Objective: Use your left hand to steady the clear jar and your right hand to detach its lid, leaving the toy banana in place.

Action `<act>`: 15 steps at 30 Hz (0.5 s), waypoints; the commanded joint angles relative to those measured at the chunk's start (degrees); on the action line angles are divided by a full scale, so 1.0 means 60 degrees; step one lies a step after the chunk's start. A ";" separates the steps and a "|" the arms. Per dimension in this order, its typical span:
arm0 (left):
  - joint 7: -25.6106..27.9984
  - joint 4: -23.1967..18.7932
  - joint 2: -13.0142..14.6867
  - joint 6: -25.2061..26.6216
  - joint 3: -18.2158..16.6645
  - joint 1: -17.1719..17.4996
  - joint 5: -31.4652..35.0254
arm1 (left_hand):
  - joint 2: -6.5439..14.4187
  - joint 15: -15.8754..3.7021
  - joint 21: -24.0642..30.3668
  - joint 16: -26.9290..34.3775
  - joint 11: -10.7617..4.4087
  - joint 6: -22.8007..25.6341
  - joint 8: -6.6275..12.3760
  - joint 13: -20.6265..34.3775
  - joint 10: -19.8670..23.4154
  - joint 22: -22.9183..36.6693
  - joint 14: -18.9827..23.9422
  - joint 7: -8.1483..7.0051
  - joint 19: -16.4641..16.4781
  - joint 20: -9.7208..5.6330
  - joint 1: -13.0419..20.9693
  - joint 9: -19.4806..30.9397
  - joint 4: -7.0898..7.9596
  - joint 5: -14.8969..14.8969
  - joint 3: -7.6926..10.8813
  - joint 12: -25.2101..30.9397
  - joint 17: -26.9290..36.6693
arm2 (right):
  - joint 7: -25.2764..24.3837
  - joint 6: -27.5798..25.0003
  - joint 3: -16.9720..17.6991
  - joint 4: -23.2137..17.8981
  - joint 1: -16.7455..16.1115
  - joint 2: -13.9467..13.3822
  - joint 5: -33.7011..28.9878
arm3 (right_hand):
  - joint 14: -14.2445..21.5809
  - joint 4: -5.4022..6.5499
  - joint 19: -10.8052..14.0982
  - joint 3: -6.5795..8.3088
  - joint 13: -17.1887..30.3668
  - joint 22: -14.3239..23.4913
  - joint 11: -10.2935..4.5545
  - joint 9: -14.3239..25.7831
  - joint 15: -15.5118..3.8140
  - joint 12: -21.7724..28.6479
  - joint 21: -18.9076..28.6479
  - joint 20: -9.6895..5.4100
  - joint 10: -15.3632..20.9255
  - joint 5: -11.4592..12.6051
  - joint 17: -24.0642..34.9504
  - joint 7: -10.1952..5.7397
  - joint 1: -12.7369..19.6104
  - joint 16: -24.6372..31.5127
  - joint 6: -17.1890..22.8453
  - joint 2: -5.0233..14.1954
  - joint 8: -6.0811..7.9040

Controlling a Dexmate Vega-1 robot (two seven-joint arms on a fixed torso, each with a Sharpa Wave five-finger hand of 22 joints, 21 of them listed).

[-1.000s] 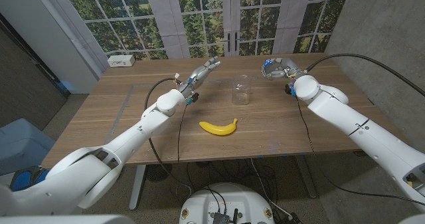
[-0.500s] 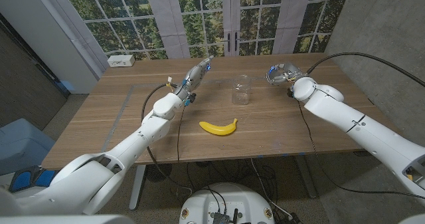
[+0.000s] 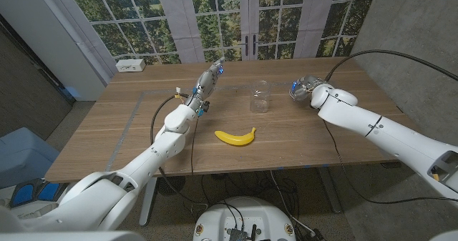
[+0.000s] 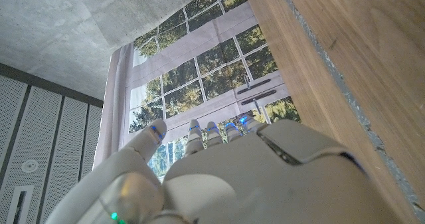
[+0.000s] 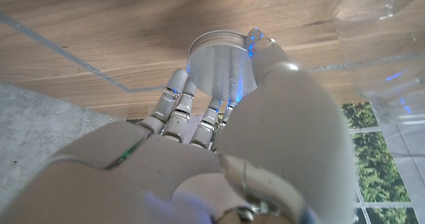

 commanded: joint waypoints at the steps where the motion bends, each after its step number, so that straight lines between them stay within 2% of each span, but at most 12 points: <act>1: 0.0255 -0.0370 0.0038 -0.0231 -0.0109 0.0300 -0.0016 | 0.0784 -0.0828 0.0008 -0.0024 0.0029 0.0002 -0.0033 0.0020 0.0079 -0.0006 -0.0012 -0.0069 -0.0096 -0.1279 0.0141 0.0003 -0.0050 -0.0074 0.0086 -0.0020 0.0009 | 0.0858 -0.1287 -0.2443 0.0452 0.1657 0.0099 -0.0980 | 0.0151 0.0236 0.0078 0.0166 0.0013 0.0024 0.0064 0.0050 -0.1597 0.0018 -0.0060 -0.1211 0.0034 -0.0028 0.0134 0.0051 -0.0459 0.0041 -0.0075 0.1295 0.0018; 4: 0.0326 -0.0477 0.0072 -0.0180 -0.0111 0.0351 0.0012 | 0.0762 -0.0834 -0.0009 -0.0036 0.0030 -0.0006 -0.0038 0.0020 0.0081 -0.0007 -0.0013 -0.0074 -0.0099 -0.1230 0.0171 0.0003 -0.0109 -0.0099 0.0119 -0.0032 0.0005 | 0.1168 -0.1339 -0.2698 0.0573 0.1890 0.0130 -0.0979 | 0.0099 0.0267 0.0078 0.0119 0.0001 0.0018 0.0122 0.0047 -0.1582 0.0031 -0.0091 -0.1184 0.0053 -0.0042 0.0132 0.0078 -0.0572 0.0034 -0.0072 0.1256 0.0029; 5: 0.0347 -0.0490 0.0071 -0.0189 -0.0114 0.0362 0.0023 | 0.0754 -0.0828 -0.0020 -0.0039 0.0042 -0.0011 -0.0041 0.0021 0.0082 -0.0008 -0.0005 -0.0071 -0.0103 -0.1172 0.0189 0.0003 -0.0145 -0.0113 0.0139 -0.0039 0.0003 | 0.1240 -0.1360 -0.2761 0.0610 0.1945 0.0146 -0.0975 | 0.0062 0.0325 0.0085 0.0012 -0.0014 0.0014 0.0185 0.0042 -0.1562 0.0038 -0.0128 -0.1130 0.0057 -0.0070 0.0147 0.0121 -0.0770 0.0055 -0.0066 0.1167 0.0042; 11: 0.0407 -0.0553 0.0095 -0.0214 -0.0129 0.0409 0.0052 | 0.0739 -0.0834 -0.0045 -0.0054 0.0057 -0.0030 -0.0048 0.0022 0.0076 -0.0009 -0.0017 -0.0065 -0.0121 -0.1129 0.0228 0.0003 -0.0222 -0.0142 0.0181 -0.0055 0.0001 | 0.1570 -0.1549 -0.3247 0.0822 0.2306 0.0231 -0.1101 | -0.0161 0.0409 0.0125 -0.0182 -0.0063 0.0000 0.0403 0.0024 -0.1452 0.0024 -0.0252 -0.1008 -0.0020 -0.0112 0.0138 0.0286 -0.1204 0.0028 -0.0134 0.1008 0.0038; 13: 0.0411 -0.0571 0.0106 -0.0212 -0.0130 0.0420 0.0053 | 0.0734 -0.0834 -0.0054 -0.0061 0.0056 -0.0034 -0.0049 0.0022 0.0073 -0.0009 -0.0028 -0.0070 -0.0127 -0.1131 0.0242 0.0003 -0.0251 -0.0152 0.0194 -0.0061 0.0000 | 0.1730 -0.1709 -0.3465 0.0904 0.2489 0.0291 -0.1148 | -0.0340 0.0423 0.0146 -0.0310 -0.0086 -0.0007 0.0499 0.0013 -0.1271 -0.0016 -0.0327 -0.0896 -0.0170 -0.0151 0.0155 0.0320 -0.1414 0.0012 -0.0281 0.0882 -0.0003; 15: 0.0509 -0.0640 0.0140 -0.0164 -0.0126 0.0444 0.0127 | 0.0726 -0.0833 -0.0064 -0.0065 0.0068 -0.0032 -0.0048 0.0022 0.0071 -0.0010 -0.0032 -0.0061 -0.0138 -0.1122 0.0258 0.0003 -0.0284 -0.0164 0.0208 -0.0066 -0.0001 | 0.1925 -0.1865 -0.3699 0.0970 0.2703 0.0332 -0.1165 | -0.0637 0.0497 0.0245 -0.0605 -0.0135 -0.0010 0.0652 -0.0008 -0.1030 -0.0069 -0.0456 -0.0520 -0.0499 -0.0287 0.0200 0.0378 -0.1896 0.0017 -0.0624 0.0656 -0.0070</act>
